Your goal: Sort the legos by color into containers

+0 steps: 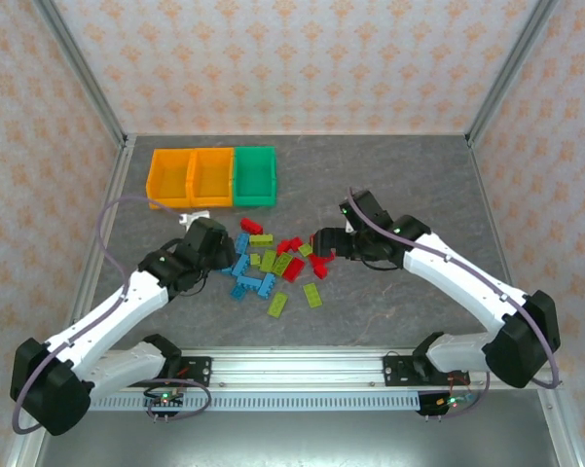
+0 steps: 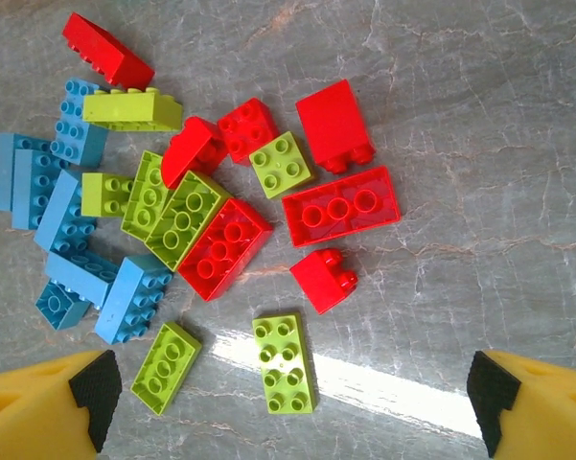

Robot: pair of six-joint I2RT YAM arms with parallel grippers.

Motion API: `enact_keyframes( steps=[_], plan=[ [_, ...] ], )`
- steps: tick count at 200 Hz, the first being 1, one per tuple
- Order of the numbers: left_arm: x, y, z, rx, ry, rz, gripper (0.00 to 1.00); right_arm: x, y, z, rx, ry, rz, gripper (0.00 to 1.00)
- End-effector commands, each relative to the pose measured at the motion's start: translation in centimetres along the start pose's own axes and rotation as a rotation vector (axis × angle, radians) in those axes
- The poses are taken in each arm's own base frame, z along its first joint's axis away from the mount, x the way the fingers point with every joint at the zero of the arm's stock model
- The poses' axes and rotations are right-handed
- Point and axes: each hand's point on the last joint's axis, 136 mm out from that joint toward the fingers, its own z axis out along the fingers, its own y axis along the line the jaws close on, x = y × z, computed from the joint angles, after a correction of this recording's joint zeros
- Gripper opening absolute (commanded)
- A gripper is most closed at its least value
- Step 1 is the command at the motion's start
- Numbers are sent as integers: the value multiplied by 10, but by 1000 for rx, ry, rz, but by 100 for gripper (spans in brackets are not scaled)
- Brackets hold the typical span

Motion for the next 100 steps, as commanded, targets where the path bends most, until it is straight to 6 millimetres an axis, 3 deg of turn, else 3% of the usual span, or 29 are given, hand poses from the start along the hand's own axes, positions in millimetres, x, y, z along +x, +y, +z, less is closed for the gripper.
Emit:
enact_keyframes(
  steps=[1,43,74,100],
  plan=[
    [16,2,14,-25,87,8,61,-10,7,-4,-6,-23,20,95],
    [2,9,63,-11,160,-99,49,-6,8,-4,-9,-25,42,94],
    [-14,3,79,-7,145,-59,48,-3,4,-5,3,-30,51,94],
    [-11,12,95,-30,178,-101,45,-3,3,-6,9,-29,57,94]
  ],
)
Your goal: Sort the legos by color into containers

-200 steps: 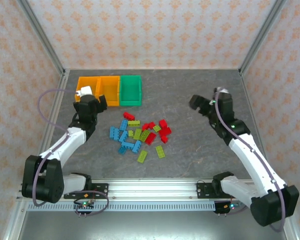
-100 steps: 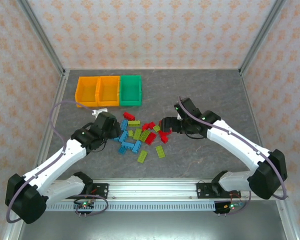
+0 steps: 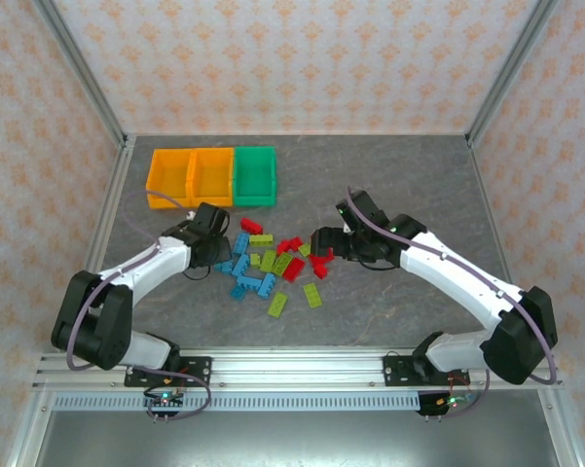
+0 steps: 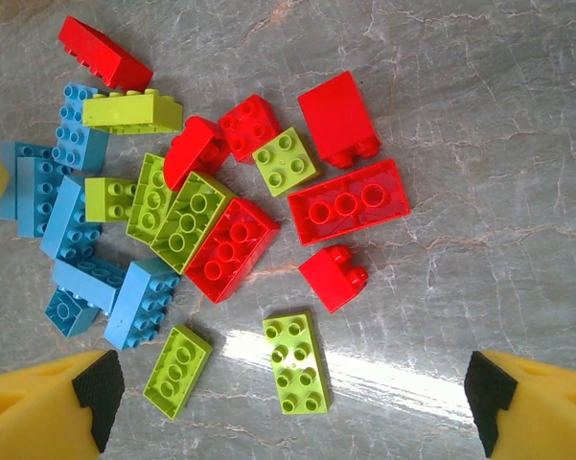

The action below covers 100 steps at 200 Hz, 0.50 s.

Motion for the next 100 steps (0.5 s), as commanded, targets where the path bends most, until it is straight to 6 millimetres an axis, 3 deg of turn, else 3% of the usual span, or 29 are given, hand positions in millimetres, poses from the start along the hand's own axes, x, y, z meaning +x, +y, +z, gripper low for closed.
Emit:
enact_keyframes(
  steps=[1,44,100],
  plan=[
    [-21,-4,5,28,-36,-24,45,-3,-1,-8,8,-33,14,94],
    [-9,-3,20,41,13,-13,44,-4,0,-9,6,-39,20,94],
    [3,34,22,-119,2,-30,42,-4,3,-10,-1,-40,27,94]
  ],
)
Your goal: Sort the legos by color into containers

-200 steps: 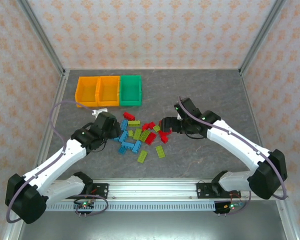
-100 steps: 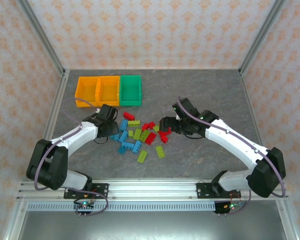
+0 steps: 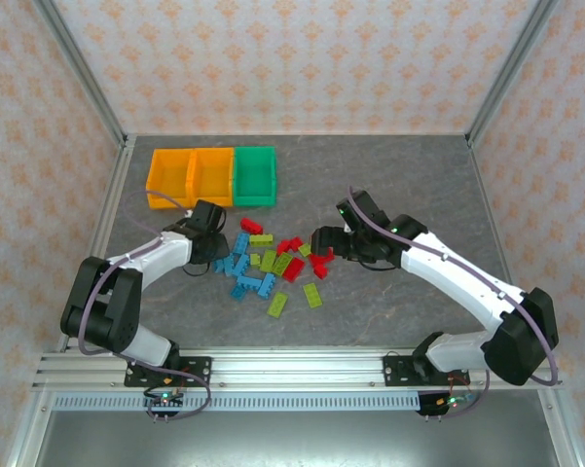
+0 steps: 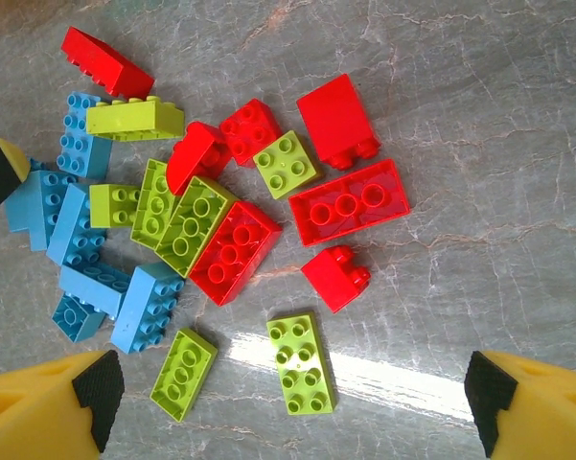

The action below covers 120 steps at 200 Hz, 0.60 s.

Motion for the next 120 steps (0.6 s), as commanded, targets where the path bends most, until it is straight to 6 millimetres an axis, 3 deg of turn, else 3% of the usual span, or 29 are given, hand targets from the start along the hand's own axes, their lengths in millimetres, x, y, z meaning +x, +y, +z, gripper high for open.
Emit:
enact_keyframes(
  steps=[1,85,120],
  plan=[
    [6,24,0,-97,-12,-4,42,-5,3,-8,1,-36,6,94],
    [23,19,7,-55,56,-26,41,-8,13,-9,-12,-36,-9,94],
    [29,28,12,-108,75,-64,33,-7,13,-13,-18,-45,-9,94]
  ],
)
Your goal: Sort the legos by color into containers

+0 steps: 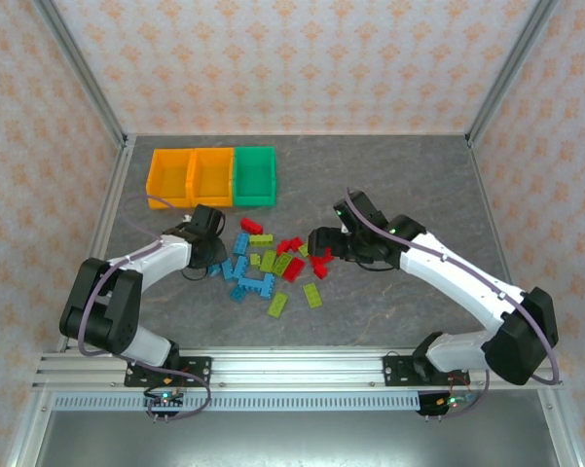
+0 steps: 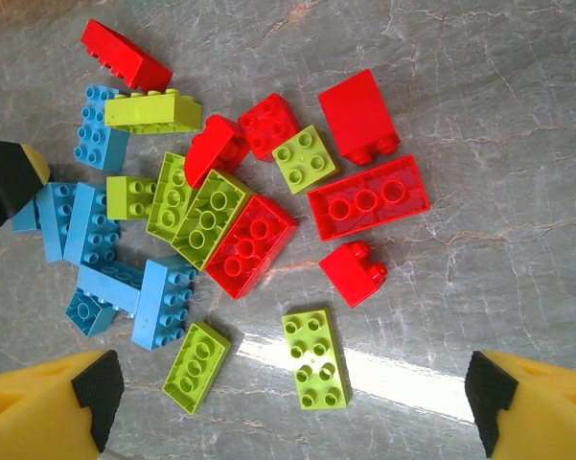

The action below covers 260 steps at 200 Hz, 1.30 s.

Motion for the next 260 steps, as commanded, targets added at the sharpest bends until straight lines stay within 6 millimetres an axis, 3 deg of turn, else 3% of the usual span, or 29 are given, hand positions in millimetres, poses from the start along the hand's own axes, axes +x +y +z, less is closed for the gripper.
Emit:
enact_keyframes(
  steps=[1,35,65,107,133,155,193,212,219,232,260],
  plan=[
    [18,20,9,-83,58,-29,33,-9,5,-11,-3,-47,6,94],
    [16,19,4,-72,43,-41,20,-11,6,-14,-16,-62,10,94],
    [-7,9,-22,-14,-38,-45,16,-11,8,-17,-24,-65,11,94],
    [-80,12,-79,-28,-275,-108,14,-17,9,-26,-35,-107,10,94],
    [-139,24,-95,-50,-381,-213,14,-20,11,-28,-38,-118,7,94],
    [-188,32,-90,-48,-405,-292,14,-22,13,-32,-41,-122,1,94],
    [-258,48,-59,-60,-393,-385,15,-21,12,-37,-40,-123,-12,94],
    [-286,50,-53,-65,-392,-384,23,-19,8,-38,-25,-126,-17,95],
    [-291,49,-40,-72,-370,-372,28,-19,6,-39,-21,-131,-17,95],
    [-300,45,-40,-75,-359,-333,40,-20,3,-39,-9,-140,-15,95],
    [-301,38,-66,-20,-392,-350,51,-28,-10,-38,56,-196,3,97]
  ],
)
